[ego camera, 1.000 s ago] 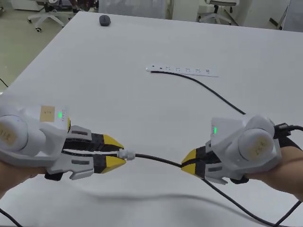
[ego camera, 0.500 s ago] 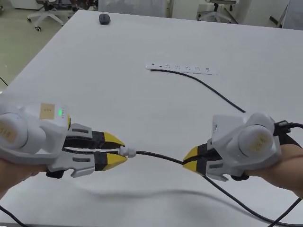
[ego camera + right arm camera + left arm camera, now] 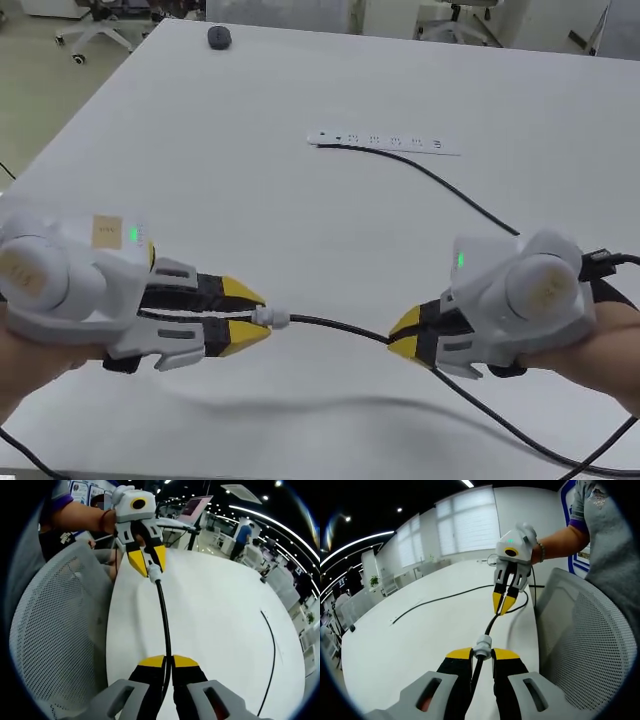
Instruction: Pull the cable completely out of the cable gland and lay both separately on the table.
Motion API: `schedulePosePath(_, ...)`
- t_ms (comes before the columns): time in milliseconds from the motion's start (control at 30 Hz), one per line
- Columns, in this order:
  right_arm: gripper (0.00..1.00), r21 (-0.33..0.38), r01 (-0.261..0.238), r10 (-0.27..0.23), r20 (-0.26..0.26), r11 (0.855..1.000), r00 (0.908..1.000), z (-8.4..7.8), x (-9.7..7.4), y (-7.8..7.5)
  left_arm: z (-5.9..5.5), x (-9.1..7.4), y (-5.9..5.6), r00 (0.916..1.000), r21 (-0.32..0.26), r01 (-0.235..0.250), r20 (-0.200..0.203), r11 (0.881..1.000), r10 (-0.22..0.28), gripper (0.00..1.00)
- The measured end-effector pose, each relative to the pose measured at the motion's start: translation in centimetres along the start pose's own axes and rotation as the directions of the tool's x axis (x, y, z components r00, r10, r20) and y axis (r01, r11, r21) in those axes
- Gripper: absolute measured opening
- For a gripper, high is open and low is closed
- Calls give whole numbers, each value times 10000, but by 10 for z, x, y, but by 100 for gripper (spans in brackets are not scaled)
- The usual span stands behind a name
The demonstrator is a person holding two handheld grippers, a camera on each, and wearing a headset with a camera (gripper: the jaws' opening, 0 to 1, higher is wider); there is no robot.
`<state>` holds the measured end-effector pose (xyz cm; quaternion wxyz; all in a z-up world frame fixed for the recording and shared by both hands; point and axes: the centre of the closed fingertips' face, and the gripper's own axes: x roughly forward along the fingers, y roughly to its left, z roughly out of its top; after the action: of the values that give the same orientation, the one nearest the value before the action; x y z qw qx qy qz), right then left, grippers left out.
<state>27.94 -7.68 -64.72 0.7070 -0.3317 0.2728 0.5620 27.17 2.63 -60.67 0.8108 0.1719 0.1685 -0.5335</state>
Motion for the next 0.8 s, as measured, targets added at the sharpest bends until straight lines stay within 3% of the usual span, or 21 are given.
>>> schedulePosePath(67,1,82,-4,2,323,10000,9995,10,-2,0,0,1,1,10000,14,-3,-30,10000,3,15)
schedulePosePath(200,5,136,21,-38,1294,9999,9916,45,-7,0,0,3,-1,9999,131,63,-111,9999,-62,15)
schedulePosePath(333,4,-270,-46,88,1602,9996,9870,68,-4,5,2,6,-2,9999,190,128,-98,9997,-126,15)
schedulePosePath(600,4,-831,-316,448,1630,9960,9856,85,12,17,10,7,-5,9998,285,209,43,9994,-211,15)
schedulePosePath(800,3,-1138,-358,526,1482,9929,9876,87,15,17,12,8,-10,9992,321,371,121,9988,-375,15)
